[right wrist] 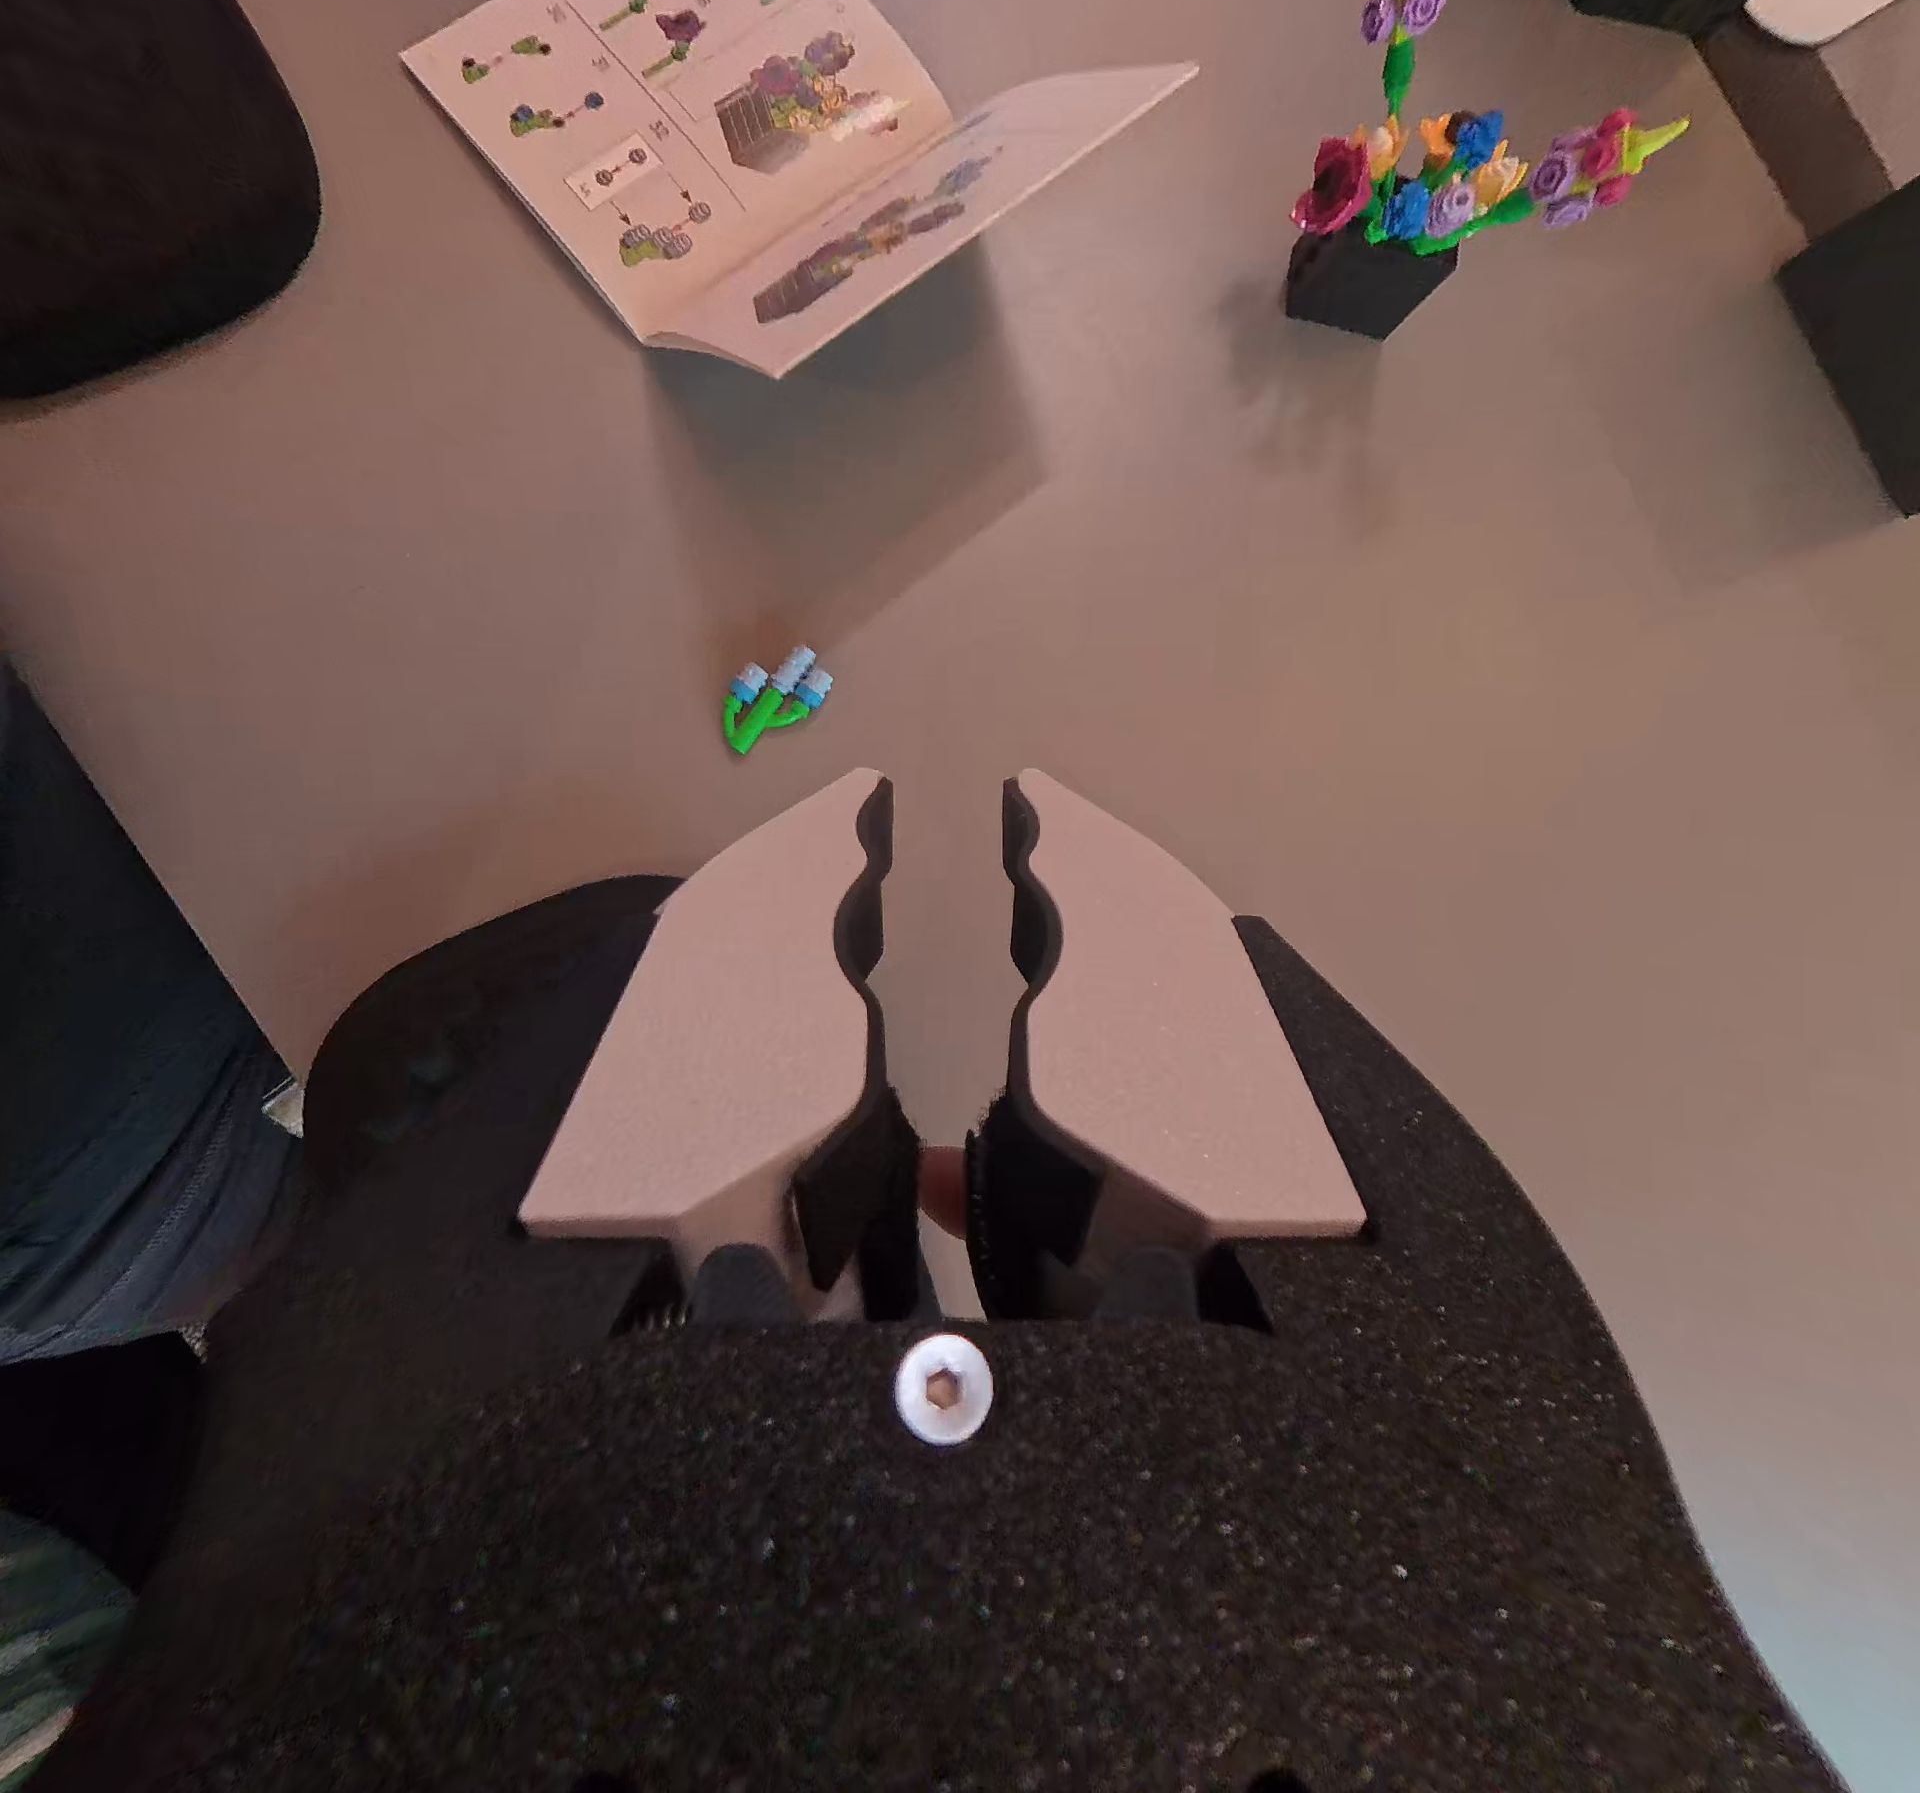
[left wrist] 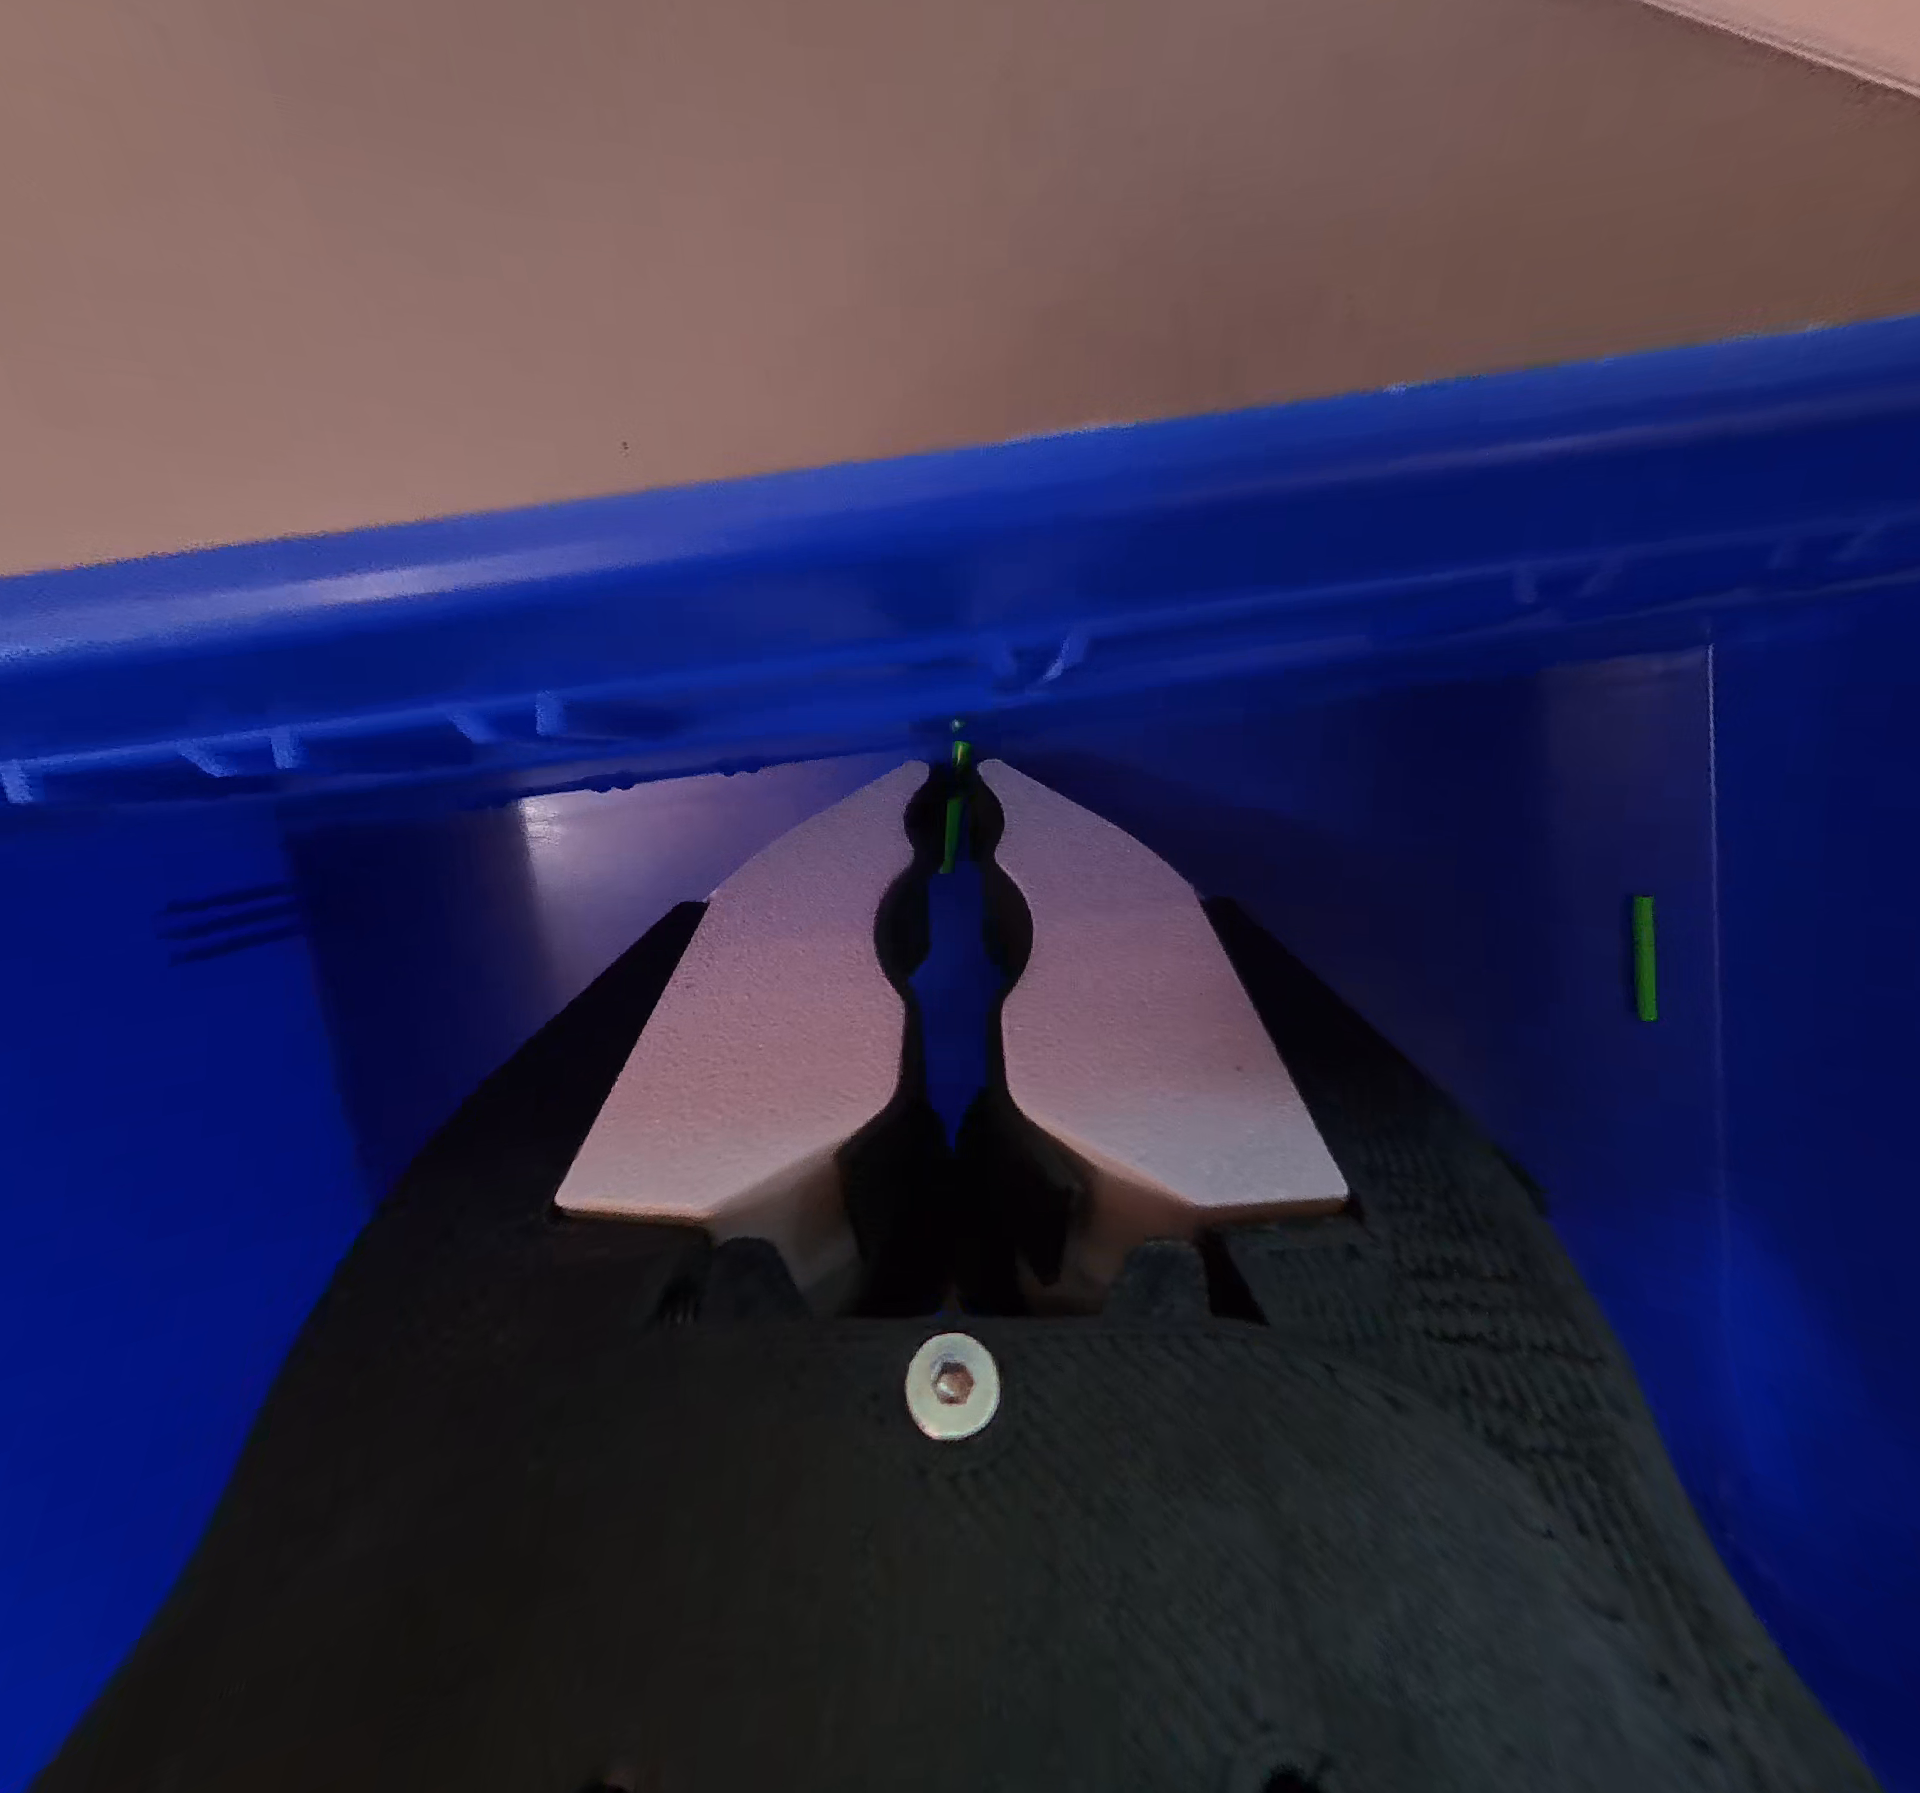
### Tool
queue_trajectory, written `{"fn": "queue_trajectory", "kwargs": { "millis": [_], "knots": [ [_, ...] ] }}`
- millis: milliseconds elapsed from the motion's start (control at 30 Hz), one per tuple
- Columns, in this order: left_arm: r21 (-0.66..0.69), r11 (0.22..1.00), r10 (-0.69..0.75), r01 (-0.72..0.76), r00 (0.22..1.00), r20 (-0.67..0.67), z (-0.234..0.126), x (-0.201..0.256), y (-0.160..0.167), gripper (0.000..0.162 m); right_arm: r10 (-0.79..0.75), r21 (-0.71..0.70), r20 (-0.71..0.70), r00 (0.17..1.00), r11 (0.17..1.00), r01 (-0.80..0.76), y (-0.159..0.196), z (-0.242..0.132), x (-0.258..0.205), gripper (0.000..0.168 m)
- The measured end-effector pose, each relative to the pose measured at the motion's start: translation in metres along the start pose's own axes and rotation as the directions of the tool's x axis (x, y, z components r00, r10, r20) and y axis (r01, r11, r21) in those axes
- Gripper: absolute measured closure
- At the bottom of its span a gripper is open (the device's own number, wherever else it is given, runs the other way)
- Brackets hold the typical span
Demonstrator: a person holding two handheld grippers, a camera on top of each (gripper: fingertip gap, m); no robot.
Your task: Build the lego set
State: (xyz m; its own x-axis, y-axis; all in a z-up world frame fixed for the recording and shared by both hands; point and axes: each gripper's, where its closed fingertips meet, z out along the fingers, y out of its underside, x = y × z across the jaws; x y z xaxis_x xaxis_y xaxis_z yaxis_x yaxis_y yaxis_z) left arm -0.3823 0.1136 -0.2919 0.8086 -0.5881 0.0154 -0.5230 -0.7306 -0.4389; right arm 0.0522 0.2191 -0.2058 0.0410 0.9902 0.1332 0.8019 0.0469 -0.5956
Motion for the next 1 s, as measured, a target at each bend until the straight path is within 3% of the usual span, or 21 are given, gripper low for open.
{"fn": "queue_trajectory", "kwargs": {
  "millis": [200,267,367,500,600,800,933,1000],
  "knots": [
    [-0.029,0.996,-0.083,0.084,0.995,0.05,-0.013,0.003,0.011,0.159,-0.021,0.09,0.021,1.0,0.996,0.019,-0.012,-0.001,-0.006,0.149],
    [0.031,0.991,-0.13,0.127,0.987,0.097,-0.028,0.003,0.01,0.159,-0.028,0.12,0.025,0.999,0.993,0.025,-0.013,-0.002,-0.009,0.149],
    [0.227,0.957,-0.22,0.18,0.962,0.161,-0.06,0.008,-0.008,0.159,-0.038,0.21,0.035,0.999,0.977,0.03,-0.024,-0.002,-0.016,0.149],
    [0.575,0.799,-0.314,0.176,0.937,0.15,-0.113,0.038,-0.053,0.159,-0.027,0.387,0.051,0.998,0.922,0.005,-0.057,-0.004,-0.027,0.151],
    [0.738,0.66,-0.307,0.143,0.947,0.09,-0.136,0.078,-0.088,0.159,-0.029,0.543,0.109,0.994,0.839,-0.035,-0.096,-0.008,-0.045,0.153],
    [0.872,0.479,-0.183,0.1,0.983,-0.012,-0.148,0.153,-0.15,0.16,-0.093,0.764,0.313,0.945,0.616,-0.192,-0.171,-0.021,-0.098,0.155],
    [0.919,0.378,-0.087,0.108,0.993,-0.081,-0.141,0.195,-0.185,0.16,-0.093,0.793,0.443,0.892,0.506,-0.341,-0.202,-0.026,-0.116,0.158],
    [0.93,0.361,-0.074,0.065,0.996,-0.041,-0.134,0.206,-0.198,0.16,-0.045,0.783,0.489,0.871,0.463,-0.415,-0.21,-0.026,-0.113,0.159]
  ]
}}
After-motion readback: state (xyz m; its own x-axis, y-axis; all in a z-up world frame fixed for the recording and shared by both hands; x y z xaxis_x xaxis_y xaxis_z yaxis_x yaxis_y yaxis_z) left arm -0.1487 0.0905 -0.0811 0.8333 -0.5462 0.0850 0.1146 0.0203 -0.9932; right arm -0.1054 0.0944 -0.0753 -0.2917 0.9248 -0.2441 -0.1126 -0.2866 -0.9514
